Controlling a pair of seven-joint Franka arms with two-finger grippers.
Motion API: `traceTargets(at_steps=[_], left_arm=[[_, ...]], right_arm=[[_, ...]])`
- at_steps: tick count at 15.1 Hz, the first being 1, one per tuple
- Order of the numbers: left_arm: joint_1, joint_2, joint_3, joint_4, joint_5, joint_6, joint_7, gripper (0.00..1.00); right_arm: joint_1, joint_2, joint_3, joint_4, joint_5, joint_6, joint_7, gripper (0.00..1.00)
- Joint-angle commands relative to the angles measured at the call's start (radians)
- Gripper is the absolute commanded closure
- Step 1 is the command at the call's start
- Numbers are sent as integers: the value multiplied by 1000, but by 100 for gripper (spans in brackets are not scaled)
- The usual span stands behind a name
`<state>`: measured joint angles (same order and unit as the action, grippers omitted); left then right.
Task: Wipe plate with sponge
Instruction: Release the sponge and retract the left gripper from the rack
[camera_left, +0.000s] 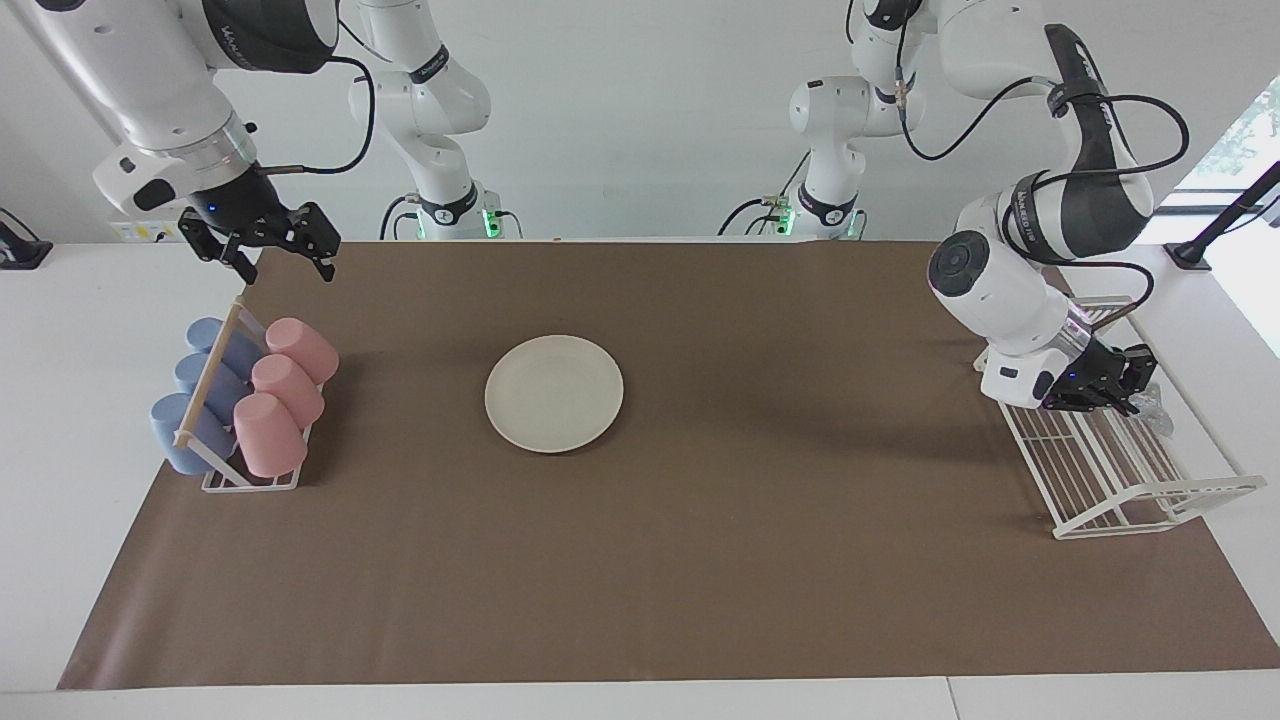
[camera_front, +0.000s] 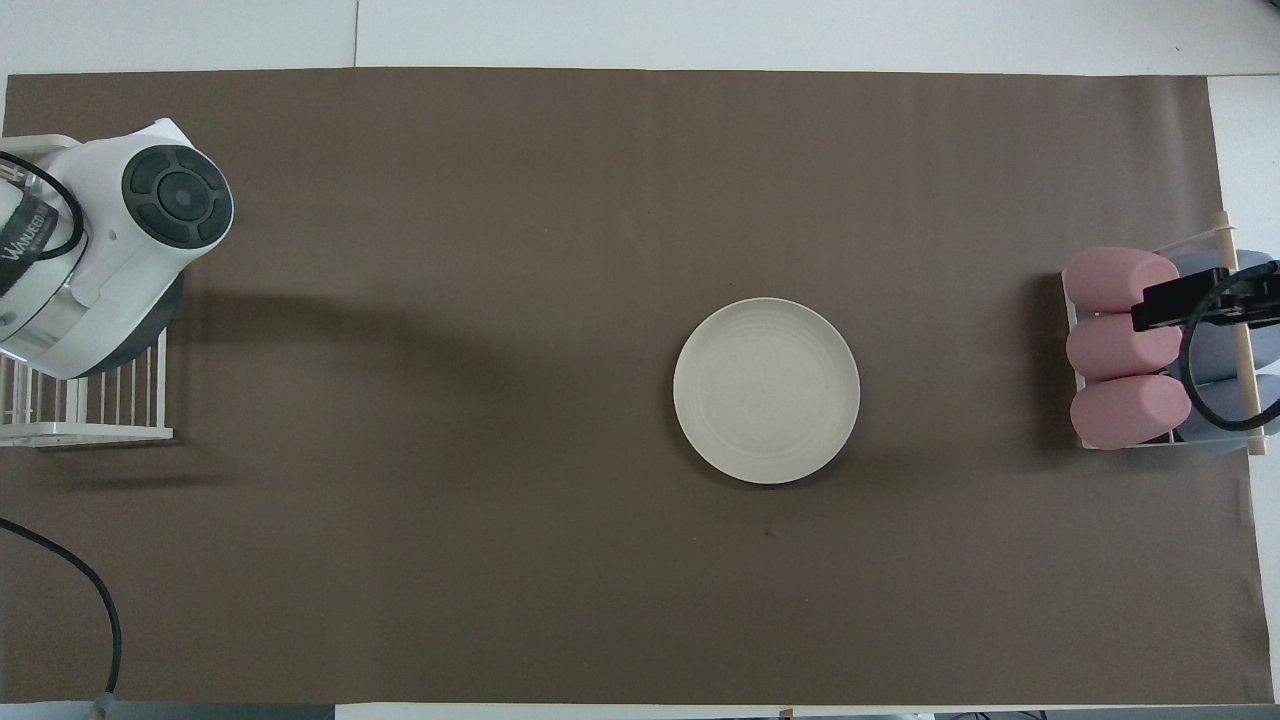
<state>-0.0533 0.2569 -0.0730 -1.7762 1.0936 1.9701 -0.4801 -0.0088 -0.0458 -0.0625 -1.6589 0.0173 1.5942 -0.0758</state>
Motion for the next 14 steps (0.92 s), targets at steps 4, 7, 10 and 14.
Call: traceTargets(at_steps=[4, 7, 10, 14], left_arm=[[6, -13, -2, -32, -55, 23, -73, 100], [6, -18, -2, -48, -57, 32, -87, 100], [9, -18, -2, -46, -58, 41, -83, 87], [7, -15, -2, -42, -87, 42, -84, 18]], right_arm=[[-10, 12, 4, 22, -13, -19, -25, 0], [-8, 12, 4, 22, -13, -22, -25, 0], [-7, 12, 4, 22, -13, -20, -25, 0], [-5, 12, 4, 22, -13, -22, -25, 0]])
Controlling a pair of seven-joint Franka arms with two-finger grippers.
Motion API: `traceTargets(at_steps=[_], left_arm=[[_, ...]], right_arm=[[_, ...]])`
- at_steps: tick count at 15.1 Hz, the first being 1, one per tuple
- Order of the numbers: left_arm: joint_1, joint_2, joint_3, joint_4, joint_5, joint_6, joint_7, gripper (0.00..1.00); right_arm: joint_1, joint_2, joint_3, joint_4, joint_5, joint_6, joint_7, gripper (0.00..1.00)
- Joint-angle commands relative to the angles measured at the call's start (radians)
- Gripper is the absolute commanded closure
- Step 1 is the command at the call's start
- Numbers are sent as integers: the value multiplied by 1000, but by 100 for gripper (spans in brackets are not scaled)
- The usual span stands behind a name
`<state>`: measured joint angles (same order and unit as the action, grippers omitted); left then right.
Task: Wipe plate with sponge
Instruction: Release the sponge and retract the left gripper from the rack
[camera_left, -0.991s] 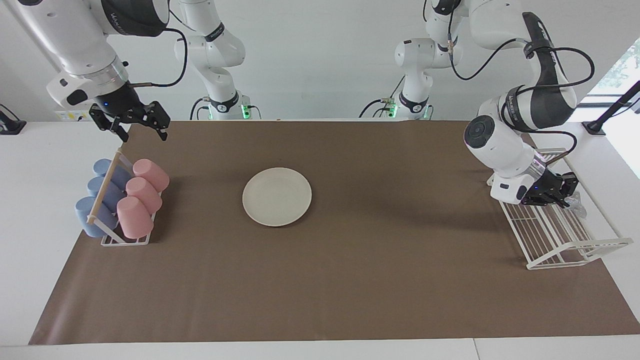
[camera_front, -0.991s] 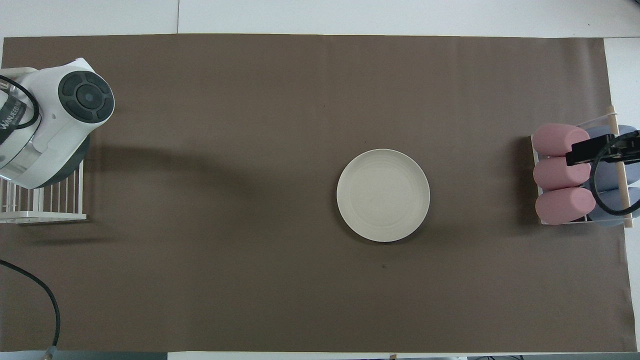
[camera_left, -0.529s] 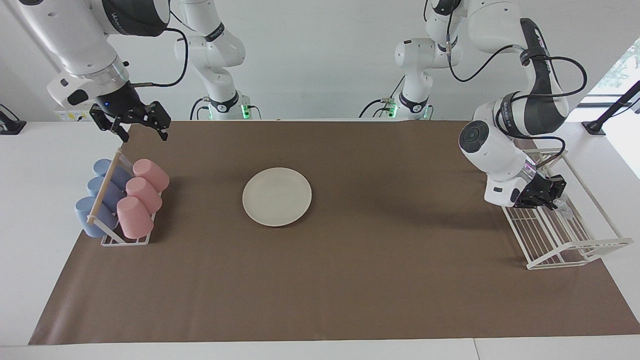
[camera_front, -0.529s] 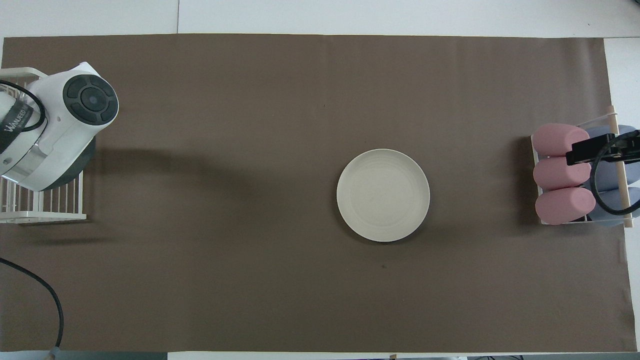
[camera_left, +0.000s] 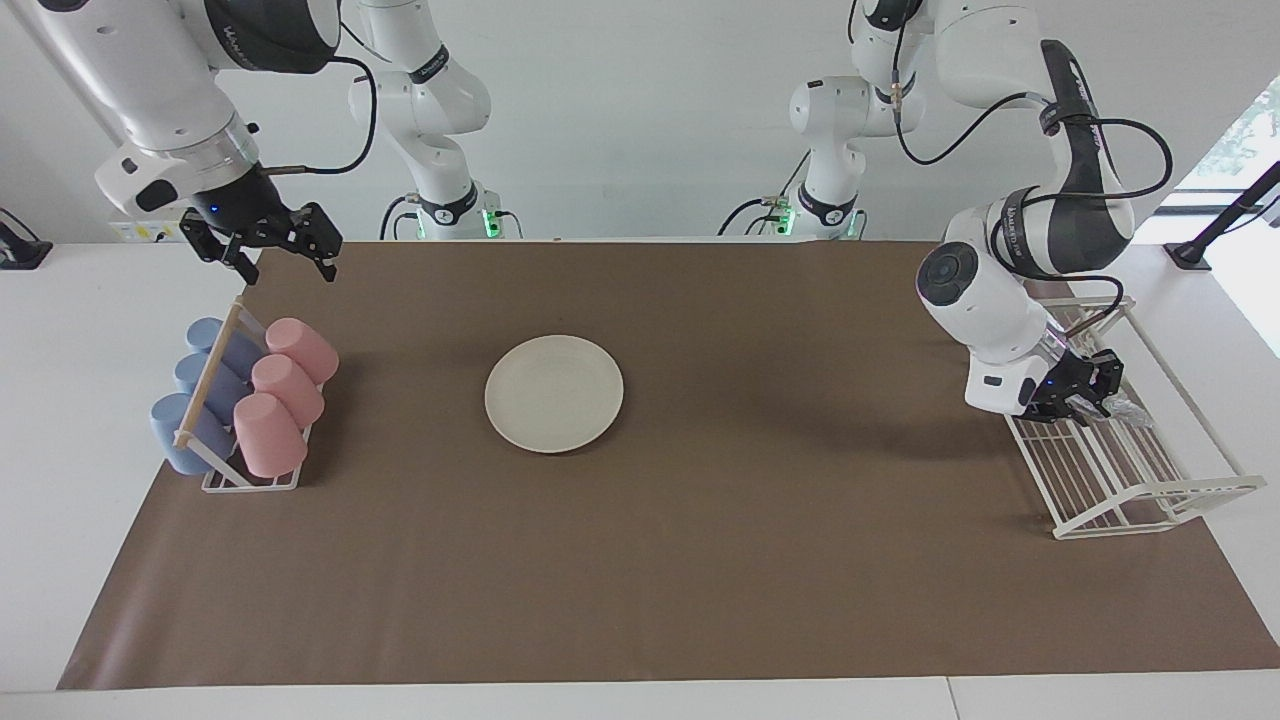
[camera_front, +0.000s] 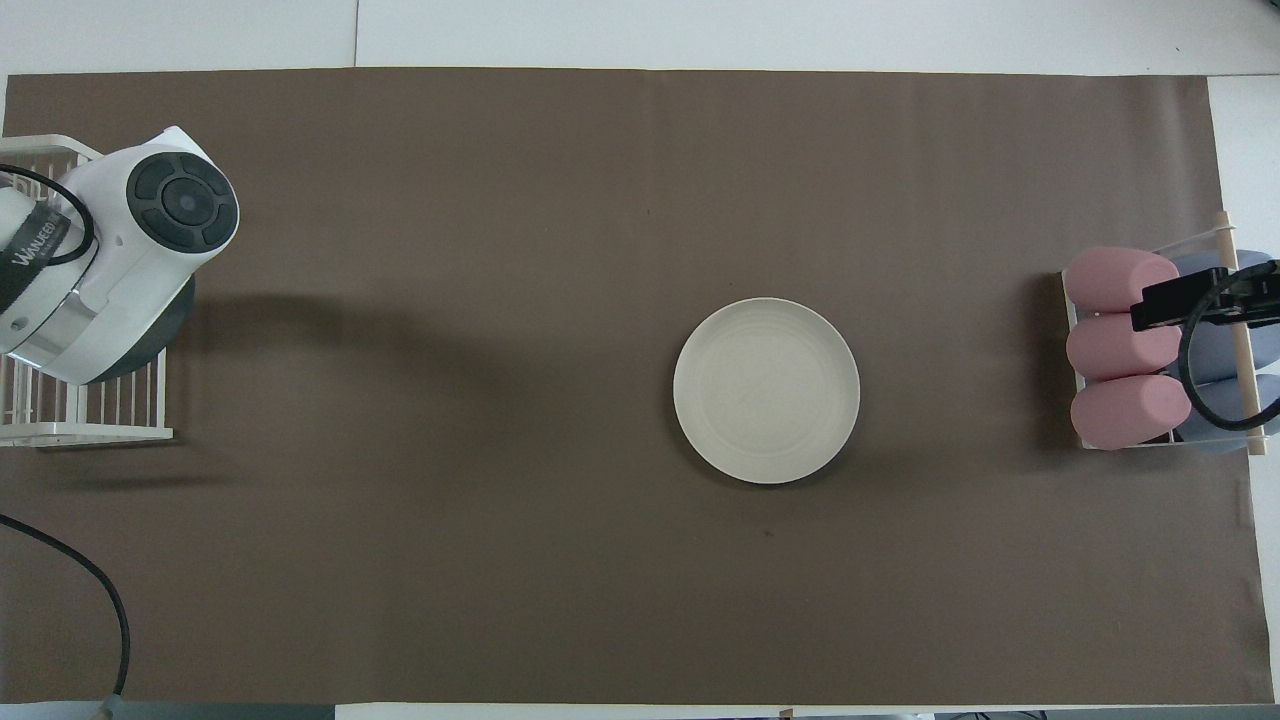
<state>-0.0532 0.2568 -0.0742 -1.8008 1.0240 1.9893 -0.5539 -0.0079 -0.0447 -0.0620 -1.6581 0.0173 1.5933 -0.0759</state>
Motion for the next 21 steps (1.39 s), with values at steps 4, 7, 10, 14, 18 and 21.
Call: traceTargets(at_steps=[4, 7, 10, 14, 18, 21], left_arm=[[7, -16, -1, -15, -25, 20, -3, 0], [7, -31, -3, 15, -160, 17, 6, 0], [4, -65, -3, 58, -355, -12, 15, 0], [29, -192, 1, 67, -672, -82, 76, 0], [38, -307, 10, 69, -861, -237, 170, 0], [39, -353, 13, 70, -1004, -348, 251, 0]], right_arm=[[-6, 11, 4, 20, -13, -33, -27, 0], [-6, 9, 4, 20, -13, -33, -27, 0], [-6, 9, 5, 17, -13, -35, -27, 0], [-6, 9, 4, 17, -11, -47, -25, 0], [-6, 8, 4, 15, -11, -49, -25, 0], [-4, 8, 4, 15, -11, -49, -24, 0]])
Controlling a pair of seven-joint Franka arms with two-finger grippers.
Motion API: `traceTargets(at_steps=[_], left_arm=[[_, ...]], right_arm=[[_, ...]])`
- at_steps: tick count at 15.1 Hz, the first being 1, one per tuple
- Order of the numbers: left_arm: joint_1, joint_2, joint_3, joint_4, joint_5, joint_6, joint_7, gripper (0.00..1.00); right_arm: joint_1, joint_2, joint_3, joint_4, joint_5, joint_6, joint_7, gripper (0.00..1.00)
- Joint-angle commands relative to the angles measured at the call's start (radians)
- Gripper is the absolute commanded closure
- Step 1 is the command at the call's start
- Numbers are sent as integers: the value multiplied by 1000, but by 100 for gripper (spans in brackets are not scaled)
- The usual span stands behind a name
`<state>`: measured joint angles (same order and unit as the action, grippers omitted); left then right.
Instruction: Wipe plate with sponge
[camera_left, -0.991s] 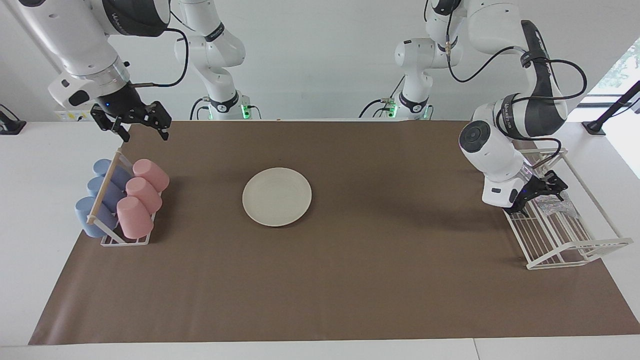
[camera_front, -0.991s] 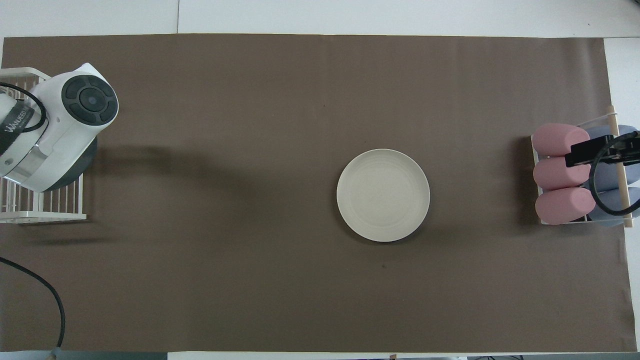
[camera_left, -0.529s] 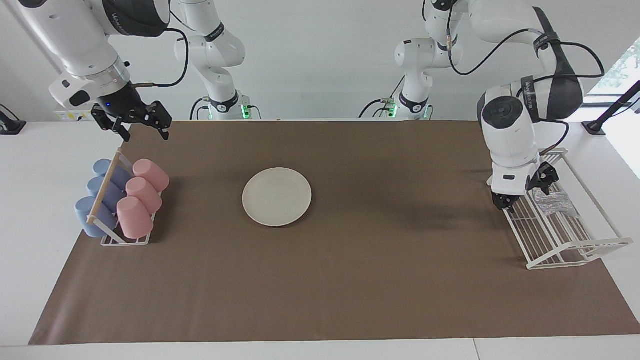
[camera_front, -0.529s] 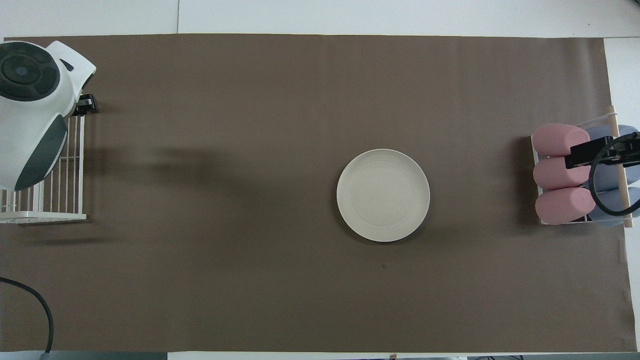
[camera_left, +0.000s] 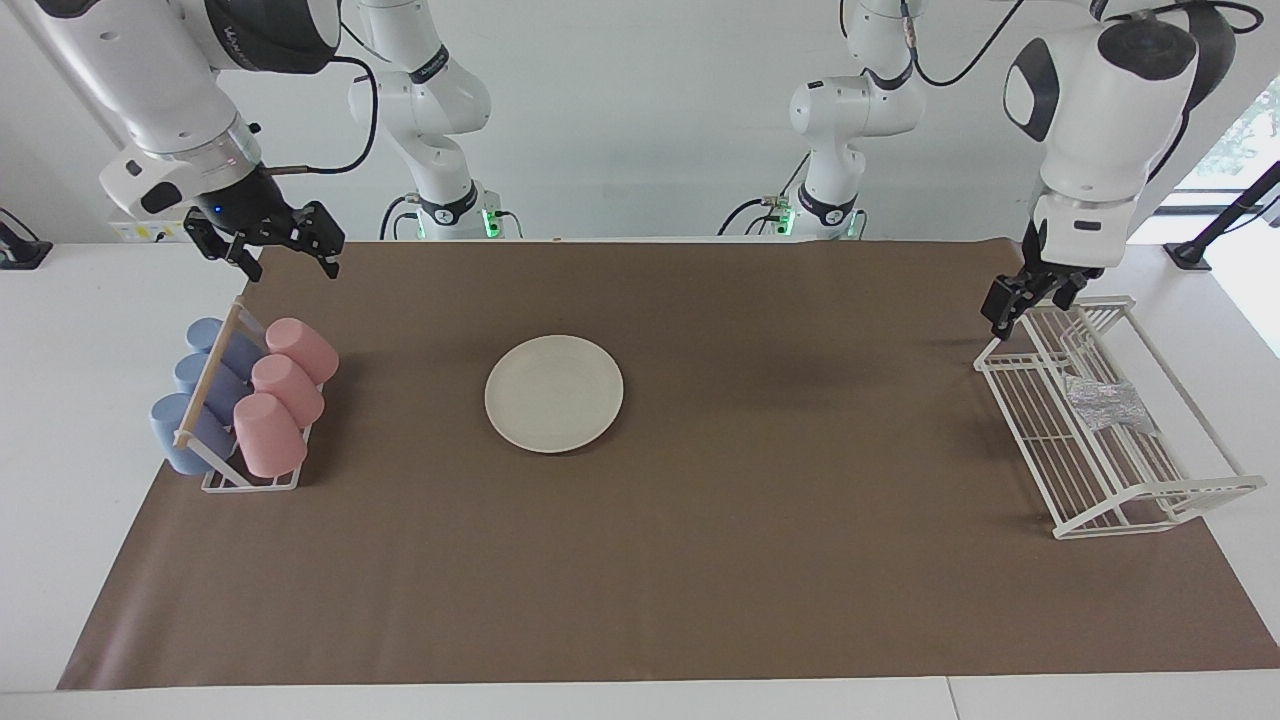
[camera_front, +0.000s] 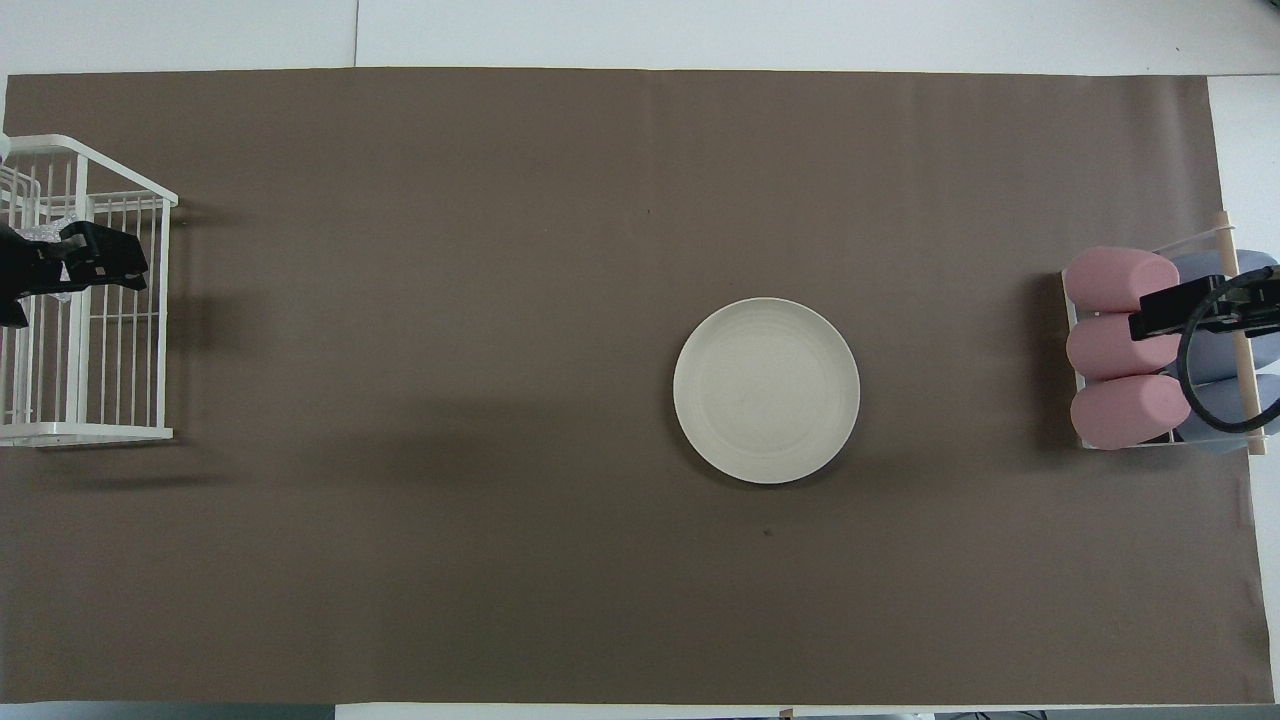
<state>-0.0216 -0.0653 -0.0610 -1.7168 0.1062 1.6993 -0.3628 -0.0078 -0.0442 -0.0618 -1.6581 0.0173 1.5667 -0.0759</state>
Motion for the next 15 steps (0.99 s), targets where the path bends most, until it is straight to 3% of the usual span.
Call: traceTargets(at_steps=[1, 6, 11, 15], left_arm=[[6, -34, 0, -15, -109, -81, 97, 0], [2, -54, 7, -63, -163, -101, 160, 0], [-64, 10, 29, 15, -138, -134, 162, 0], [-64, 15, 18, 57, -138, -178, 165, 0]], right_arm=[[-3, 7, 5, 15, -11, -22, -22, 0], [-3, 7, 5, 15, -11, -22, -21, 0], [-3, 7, 5, 15, -11, -22, -19, 0], [-1, 7, 5, 15, -11, -20, -19, 0]])
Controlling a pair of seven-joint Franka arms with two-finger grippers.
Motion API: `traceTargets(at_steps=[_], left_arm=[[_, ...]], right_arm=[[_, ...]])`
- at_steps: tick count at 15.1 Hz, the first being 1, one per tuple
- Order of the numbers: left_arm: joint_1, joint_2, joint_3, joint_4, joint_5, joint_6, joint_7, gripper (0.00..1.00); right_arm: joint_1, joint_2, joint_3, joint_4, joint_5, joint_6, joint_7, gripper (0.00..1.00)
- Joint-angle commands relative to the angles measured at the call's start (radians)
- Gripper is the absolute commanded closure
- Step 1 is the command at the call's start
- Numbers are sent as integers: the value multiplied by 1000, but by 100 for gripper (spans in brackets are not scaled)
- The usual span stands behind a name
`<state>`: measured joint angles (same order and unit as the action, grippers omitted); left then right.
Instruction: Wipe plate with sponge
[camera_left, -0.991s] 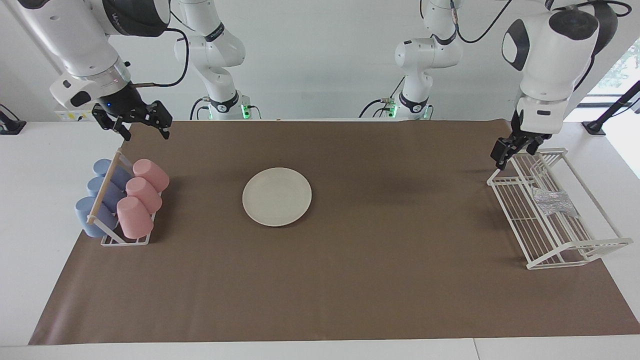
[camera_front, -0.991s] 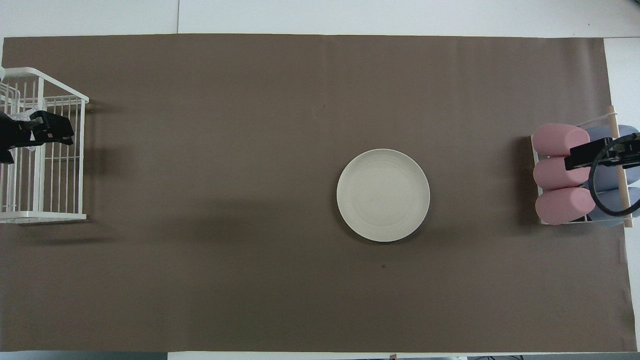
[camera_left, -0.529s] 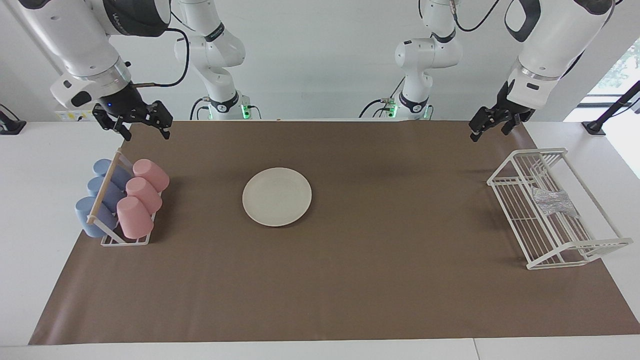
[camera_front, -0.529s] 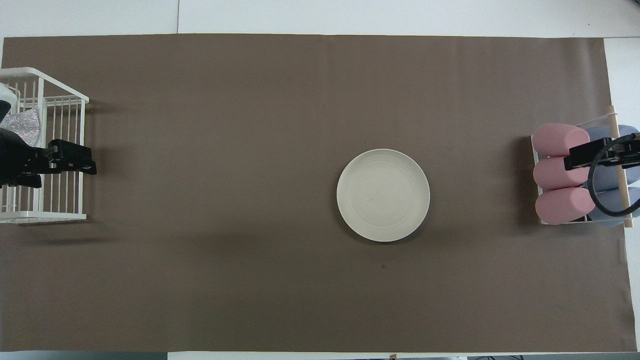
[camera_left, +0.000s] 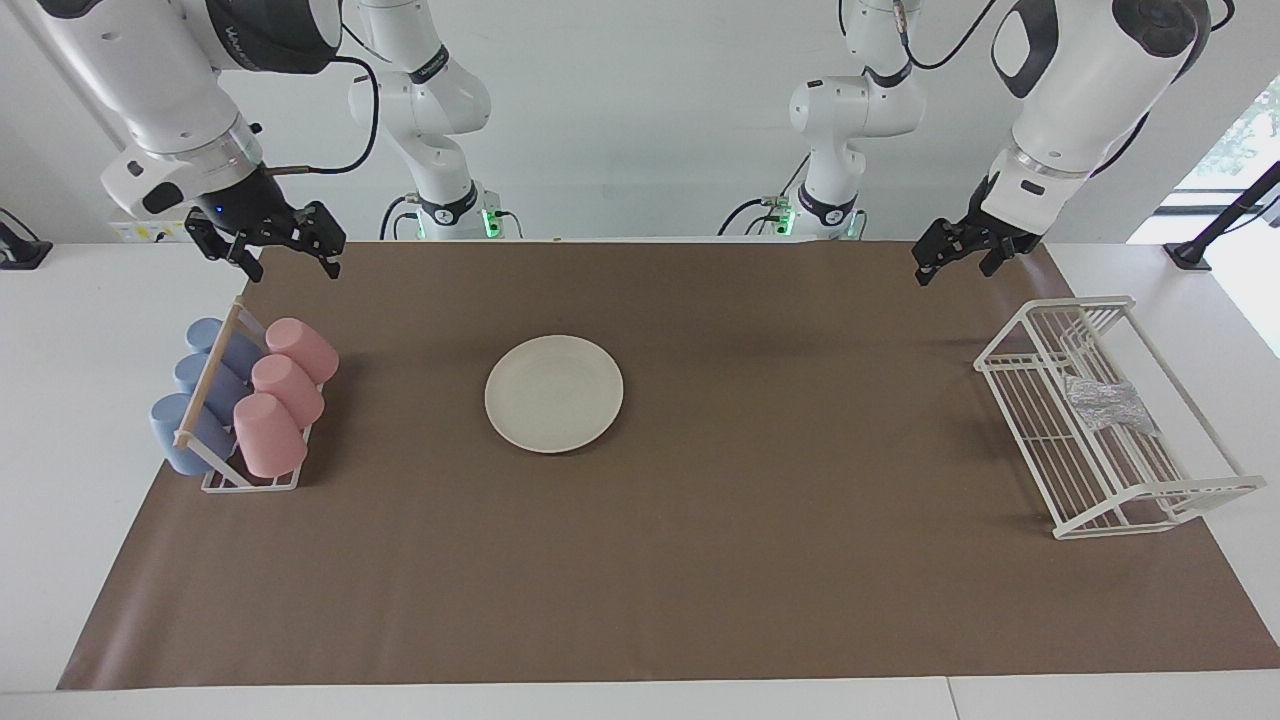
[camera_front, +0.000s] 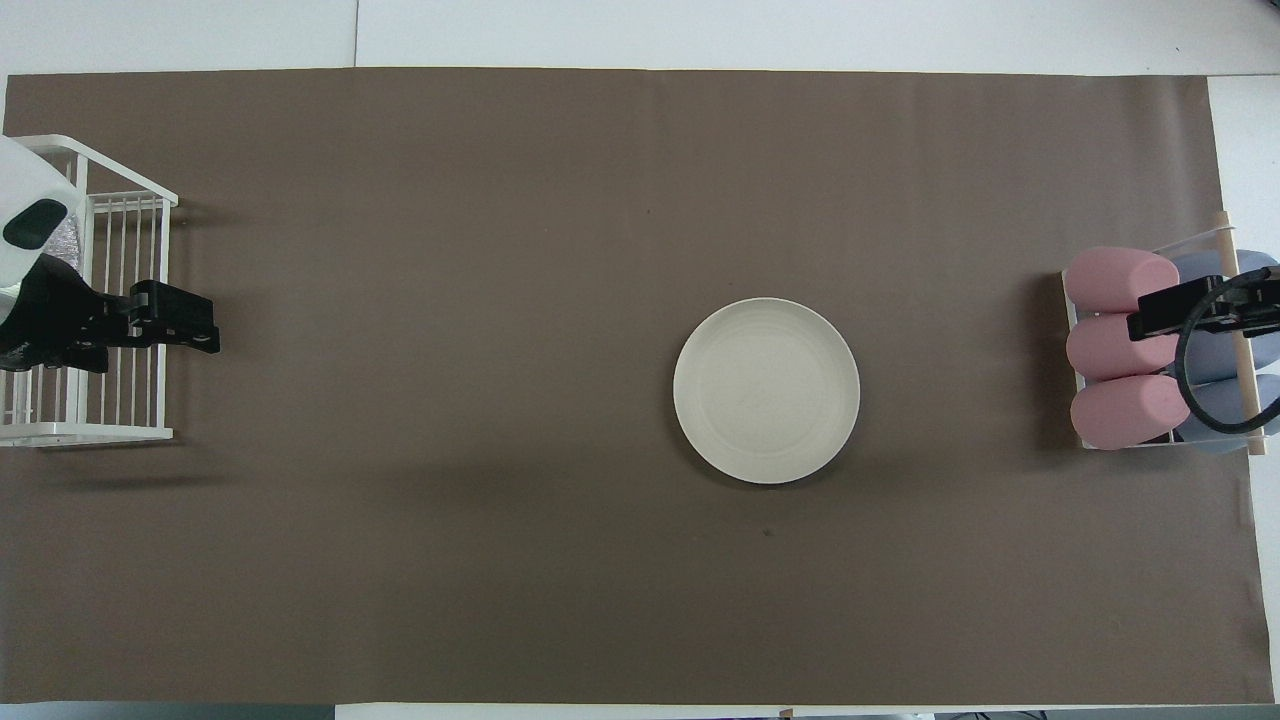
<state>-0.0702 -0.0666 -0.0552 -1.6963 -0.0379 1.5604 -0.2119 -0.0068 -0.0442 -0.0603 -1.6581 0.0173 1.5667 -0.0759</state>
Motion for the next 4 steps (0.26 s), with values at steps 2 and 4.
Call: traceTargets(at_steps=[2, 4], left_arm=[[-8, 14, 12, 35, 4, -39, 16, 0], [-7, 13, 12, 35, 4, -36, 16, 0]], right_arm=[[-2, 6, 4, 15, -11, -20, -19, 0], [-2, 6, 5, 15, -11, -20, -19, 0]])
